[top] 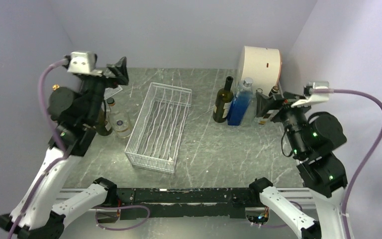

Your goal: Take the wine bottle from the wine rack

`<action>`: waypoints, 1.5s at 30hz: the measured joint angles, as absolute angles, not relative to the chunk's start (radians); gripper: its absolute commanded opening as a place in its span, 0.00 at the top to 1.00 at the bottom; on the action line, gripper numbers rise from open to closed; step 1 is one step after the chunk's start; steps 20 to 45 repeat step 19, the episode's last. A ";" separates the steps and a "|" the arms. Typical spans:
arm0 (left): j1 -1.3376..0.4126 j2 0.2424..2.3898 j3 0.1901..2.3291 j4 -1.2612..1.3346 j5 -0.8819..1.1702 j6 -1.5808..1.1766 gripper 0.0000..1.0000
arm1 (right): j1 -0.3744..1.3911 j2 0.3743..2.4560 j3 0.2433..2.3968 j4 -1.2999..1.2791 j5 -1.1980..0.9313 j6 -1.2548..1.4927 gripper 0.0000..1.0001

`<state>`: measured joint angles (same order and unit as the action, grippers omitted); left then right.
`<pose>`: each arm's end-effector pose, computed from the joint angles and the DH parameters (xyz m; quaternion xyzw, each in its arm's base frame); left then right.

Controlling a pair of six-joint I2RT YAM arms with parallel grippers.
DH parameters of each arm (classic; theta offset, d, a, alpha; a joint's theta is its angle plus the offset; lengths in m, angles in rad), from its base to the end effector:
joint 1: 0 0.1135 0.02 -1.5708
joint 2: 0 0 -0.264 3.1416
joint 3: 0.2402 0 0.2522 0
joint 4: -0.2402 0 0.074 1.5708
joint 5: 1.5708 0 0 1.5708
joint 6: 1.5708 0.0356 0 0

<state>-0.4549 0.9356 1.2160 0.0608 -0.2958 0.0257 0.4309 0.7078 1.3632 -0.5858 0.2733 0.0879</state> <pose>0.1698 -0.0715 0.4876 0.0189 0.5828 -0.0890 0.8075 0.0813 0.0268 0.4895 -0.0172 0.6828 0.0960 0.7241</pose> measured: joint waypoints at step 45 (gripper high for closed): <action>-0.455 0.671 1.328 -0.212 -0.308 -0.017 0.03 | 0.431 0.694 1.368 -0.640 0.345 0.112 0.00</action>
